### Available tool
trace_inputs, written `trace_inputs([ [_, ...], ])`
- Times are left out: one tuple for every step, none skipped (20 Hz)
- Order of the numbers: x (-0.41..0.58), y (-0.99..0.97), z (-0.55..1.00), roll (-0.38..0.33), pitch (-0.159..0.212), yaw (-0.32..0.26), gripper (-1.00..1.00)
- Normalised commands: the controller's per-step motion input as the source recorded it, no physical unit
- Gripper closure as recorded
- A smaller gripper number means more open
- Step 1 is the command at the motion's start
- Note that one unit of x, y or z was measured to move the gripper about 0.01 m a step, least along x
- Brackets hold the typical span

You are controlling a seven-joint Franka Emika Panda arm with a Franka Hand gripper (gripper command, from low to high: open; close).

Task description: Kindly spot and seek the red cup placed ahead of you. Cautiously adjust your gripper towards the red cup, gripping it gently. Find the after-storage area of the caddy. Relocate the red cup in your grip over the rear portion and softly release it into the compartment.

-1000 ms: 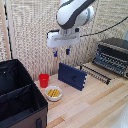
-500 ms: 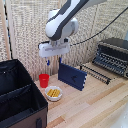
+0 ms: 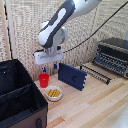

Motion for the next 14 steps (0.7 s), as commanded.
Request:
trace_inputs([
  [0.257,0.00,-0.22,-0.003,0.035,0.059,-1.00],
  [0.263,0.00,-0.25,0.000,0.009,0.060,-1.00],
  [0.269,0.00,-0.26,0.000,0.000,0.062,-1.00],
  [0.280,0.00,-0.27,0.000,0.000,0.060,-1.00],
  [0.274,0.00,-0.28,0.000,0.000,0.062,-1.00],
  [0.266,0.00,-0.28,0.000,0.000,0.062,-1.00],
  [0.240,0.00,-0.29,0.000,-0.001,0.058,-1.00],
  [0.220,0.00,-0.29,0.000,-0.012,0.056,-1.00],
  [0.217,0.00,-0.28,0.000,-0.014,0.053,-1.00],
  [0.217,0.00,-0.26,-0.001,-0.018,0.053,-1.00],
  [0.203,0.00,-0.25,-0.008,-0.013,0.041,-1.00],
  [0.183,0.00,-0.23,-0.005,-0.011,0.022,-1.00],
  [0.189,0.00,-0.19,-0.001,-0.011,0.006,-1.00],
  [0.183,0.00,-0.16,0.000,-0.005,0.000,1.00],
])
